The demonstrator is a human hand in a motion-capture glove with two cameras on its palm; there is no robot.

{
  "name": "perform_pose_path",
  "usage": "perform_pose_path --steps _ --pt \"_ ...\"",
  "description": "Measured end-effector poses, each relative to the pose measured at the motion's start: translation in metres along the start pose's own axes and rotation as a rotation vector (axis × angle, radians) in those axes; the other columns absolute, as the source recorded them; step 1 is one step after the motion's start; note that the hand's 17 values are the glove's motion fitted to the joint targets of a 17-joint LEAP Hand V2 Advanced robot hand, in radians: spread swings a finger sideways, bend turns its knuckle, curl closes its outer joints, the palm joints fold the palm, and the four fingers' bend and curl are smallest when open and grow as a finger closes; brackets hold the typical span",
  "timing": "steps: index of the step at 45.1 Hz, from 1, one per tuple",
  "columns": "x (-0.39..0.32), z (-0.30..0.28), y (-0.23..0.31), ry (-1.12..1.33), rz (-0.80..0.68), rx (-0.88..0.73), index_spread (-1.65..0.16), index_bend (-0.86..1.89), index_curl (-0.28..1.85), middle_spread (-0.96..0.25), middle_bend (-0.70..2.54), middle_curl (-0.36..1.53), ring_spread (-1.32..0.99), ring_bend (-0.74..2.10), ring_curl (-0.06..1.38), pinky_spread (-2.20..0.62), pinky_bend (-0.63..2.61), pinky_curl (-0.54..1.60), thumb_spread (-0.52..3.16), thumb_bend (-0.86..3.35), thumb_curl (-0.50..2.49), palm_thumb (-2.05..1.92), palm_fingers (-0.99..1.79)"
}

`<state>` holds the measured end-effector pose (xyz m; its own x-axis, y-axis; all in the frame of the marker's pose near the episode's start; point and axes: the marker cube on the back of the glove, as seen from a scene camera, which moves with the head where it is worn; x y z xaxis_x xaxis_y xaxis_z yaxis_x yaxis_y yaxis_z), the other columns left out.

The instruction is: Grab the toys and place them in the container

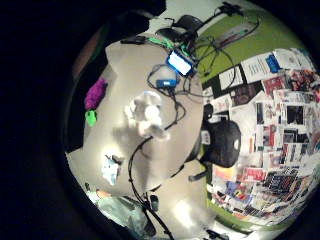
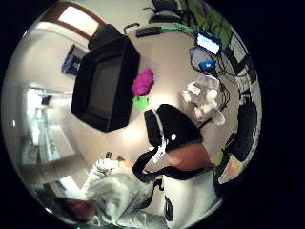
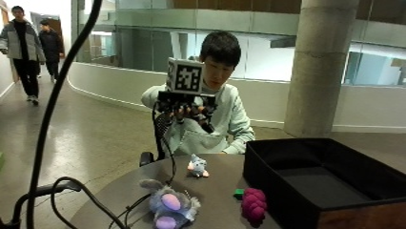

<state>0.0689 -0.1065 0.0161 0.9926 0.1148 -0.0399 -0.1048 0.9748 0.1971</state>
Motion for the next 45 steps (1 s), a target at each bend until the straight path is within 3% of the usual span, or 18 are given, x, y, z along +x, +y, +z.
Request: perform_pose_path --steps 9,16,22,29,33,45 --pt "0.020 0.095 -0.020 -0.038 0.100 0.002 -0.23 0.04 0.12 -0.01 0.12 0.18 -0.04 0.20 0.16 0.00 0.80 0.32 1.34 0.10 0.18 0.00 -0.31" --pt "0.018 0.185 -0.018 -0.076 0.231 -0.124 -0.24 0.03 0.10 0.00 0.10 0.17 -0.01 0.24 0.20 0.02 0.88 0.34 1.25 0.03 0.20 -0.02 -0.27" --pt "0.015 0.225 -0.025 -0.142 0.288 -0.087 -0.26 0.03 0.09 0.02 0.08 0.15 0.00 0.45 0.26 0.02 1.02 0.38 1.21 0.01 0.23 0.02 -0.08" --pt "0.014 0.231 -0.024 -0.114 0.242 0.147 -0.28 0.06 0.04 -0.03 0.24 0.18 -0.15 1.00 0.37 -0.23 1.24 0.39 1.28 0.21 0.33 0.41 0.68" --pt "0.010 0.229 -0.023 -0.051 0.193 0.218 -0.28 0.11 0.03 -0.08 0.33 0.21 -0.22 1.11 0.43 -0.30 1.25 0.42 1.25 0.25 0.39 0.52 0.85" --pt "-0.014 0.193 -0.021 -0.150 0.170 -0.023 -0.27 0.25 0.05 -0.19 0.68 0.37 -0.34 1.24 0.53 -0.37 1.03 0.41 0.86 0.25 0.55 0.71 1.13"
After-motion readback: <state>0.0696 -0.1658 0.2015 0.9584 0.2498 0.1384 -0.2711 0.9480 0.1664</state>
